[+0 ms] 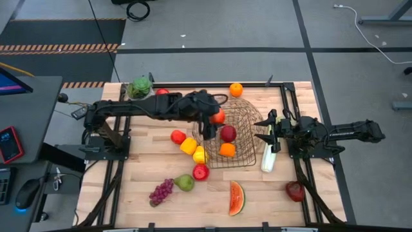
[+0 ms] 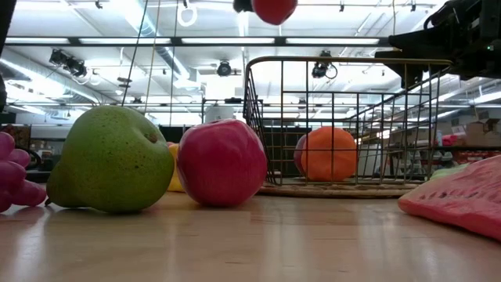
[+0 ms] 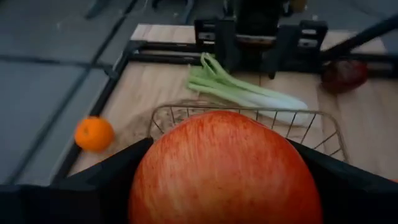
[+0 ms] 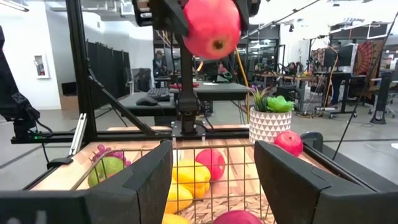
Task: Build produce basket
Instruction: Put the red apple into the wire basket
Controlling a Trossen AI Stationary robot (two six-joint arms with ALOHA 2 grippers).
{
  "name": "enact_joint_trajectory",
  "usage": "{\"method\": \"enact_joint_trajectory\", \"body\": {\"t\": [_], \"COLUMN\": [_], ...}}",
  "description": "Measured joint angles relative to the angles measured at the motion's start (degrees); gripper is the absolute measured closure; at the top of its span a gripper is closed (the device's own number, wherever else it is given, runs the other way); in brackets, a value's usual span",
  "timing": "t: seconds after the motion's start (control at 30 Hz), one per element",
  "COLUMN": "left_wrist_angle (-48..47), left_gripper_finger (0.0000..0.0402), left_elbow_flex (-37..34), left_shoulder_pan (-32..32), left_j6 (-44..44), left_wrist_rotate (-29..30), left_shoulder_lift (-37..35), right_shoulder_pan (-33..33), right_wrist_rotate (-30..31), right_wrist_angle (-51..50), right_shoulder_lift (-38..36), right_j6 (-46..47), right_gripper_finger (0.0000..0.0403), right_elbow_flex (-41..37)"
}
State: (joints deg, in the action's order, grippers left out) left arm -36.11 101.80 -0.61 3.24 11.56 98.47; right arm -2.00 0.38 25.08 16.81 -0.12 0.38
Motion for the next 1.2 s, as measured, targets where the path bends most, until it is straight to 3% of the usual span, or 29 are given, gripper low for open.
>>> {"method": "enact_joint_trajectory", "body": {"t": [0.47, 0.67, 0.8, 1.07, 1.2], "left_wrist_angle": [-3.1, 5.0, 14.3, 34.1, 41.6], "left_gripper_finger": [0.0062, 0.0062, 0.0062, 0.0062, 0.0062], "left_elbow_flex": [0.0, -5.6, -12.2, -24.6, -28.2], "left_shoulder_pan": [1.9, 4.2, 2.1, -6.2, -9.9], "left_j6": [3.5, -0.7, 0.5, 12.0, 17.9], "left_wrist_rotate": [-1.8, -7.0, -9.9, -30.1, -35.5], "left_shoulder_lift": [-0.1, 0.2, 0.2, 0.2, 0.2], "right_shoulder_pan": [0.0, 0.0, 0.0, 0.0, 0.0], "right_wrist_rotate": [0.0, 0.0, 0.0, 0.0, 0.0], "right_wrist_angle": [0.1, 0.1, 0.1, 0.1, 0.1], "right_shoulder_lift": [0.4, 0.4, 0.4, 0.4, 0.4], "right_j6": [0.0, 0.0, 0.0, 0.0, 0.0], "right_gripper_finger": [0.0172, 0.0172, 0.0172, 0.0172, 0.0172], "right_elbow_flex": [0.0, 0.0, 0.0, 0.0, 0.0]}}
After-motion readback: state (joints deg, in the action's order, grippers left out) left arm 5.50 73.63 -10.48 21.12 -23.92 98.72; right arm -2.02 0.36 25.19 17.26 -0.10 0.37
